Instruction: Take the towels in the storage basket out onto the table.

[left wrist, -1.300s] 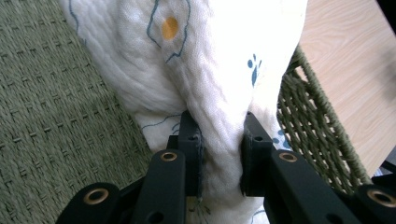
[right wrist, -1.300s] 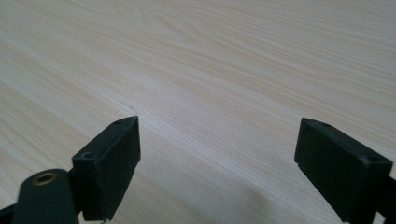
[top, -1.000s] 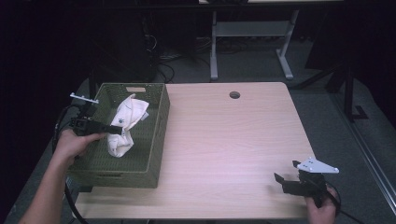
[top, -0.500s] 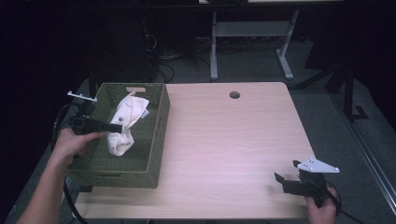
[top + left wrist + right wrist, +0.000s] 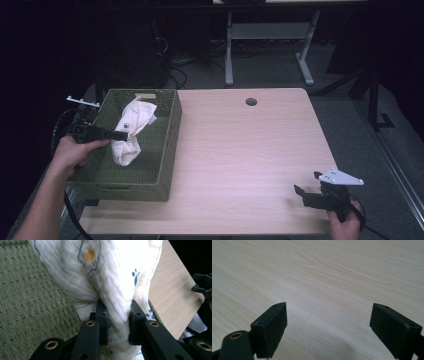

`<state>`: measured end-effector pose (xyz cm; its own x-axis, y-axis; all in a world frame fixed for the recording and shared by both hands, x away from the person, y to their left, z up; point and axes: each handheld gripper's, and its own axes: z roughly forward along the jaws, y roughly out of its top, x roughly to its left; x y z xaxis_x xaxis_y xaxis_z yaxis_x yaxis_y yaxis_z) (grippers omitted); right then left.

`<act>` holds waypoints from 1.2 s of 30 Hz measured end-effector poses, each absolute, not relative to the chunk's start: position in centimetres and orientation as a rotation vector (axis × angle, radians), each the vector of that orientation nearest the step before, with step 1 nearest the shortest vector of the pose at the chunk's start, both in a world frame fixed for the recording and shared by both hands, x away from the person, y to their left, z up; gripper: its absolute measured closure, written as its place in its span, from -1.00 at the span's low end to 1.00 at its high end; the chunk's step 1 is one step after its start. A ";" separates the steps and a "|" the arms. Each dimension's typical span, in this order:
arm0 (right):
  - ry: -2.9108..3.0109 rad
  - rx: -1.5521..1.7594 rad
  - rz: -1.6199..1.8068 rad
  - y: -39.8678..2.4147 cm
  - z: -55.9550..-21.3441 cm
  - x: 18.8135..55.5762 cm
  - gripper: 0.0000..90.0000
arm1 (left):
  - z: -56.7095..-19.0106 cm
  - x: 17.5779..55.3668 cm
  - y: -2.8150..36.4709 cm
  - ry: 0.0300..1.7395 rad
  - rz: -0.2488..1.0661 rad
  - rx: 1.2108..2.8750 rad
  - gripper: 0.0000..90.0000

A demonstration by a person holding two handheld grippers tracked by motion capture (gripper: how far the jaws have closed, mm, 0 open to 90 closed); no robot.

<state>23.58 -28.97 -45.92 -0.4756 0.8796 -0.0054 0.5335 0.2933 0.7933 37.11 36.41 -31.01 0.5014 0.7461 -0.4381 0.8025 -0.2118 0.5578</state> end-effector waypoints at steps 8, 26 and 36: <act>2.123 1.259 1.045 -29.0 -45.9 23.6 -0.69 | -30.2 37.0 36.0 1.240 -0.097 1.971 0.65; 2.125 1.258 1.050 -29.0 -45.9 23.6 -0.69 | -27.8 37.2 31.8 1.097 -0.116 2.010 0.65; 2.121 1.257 1.054 -29.1 -45.8 23.5 -0.69 | -26.8 37.6 29.0 1.036 -0.124 2.041 0.65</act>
<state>23.50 -29.11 -45.77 -0.4794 0.8776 -0.0016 0.5286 0.2902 0.7977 37.61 29.04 -26.77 0.6559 0.6278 -0.4191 0.7088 -0.3214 0.6280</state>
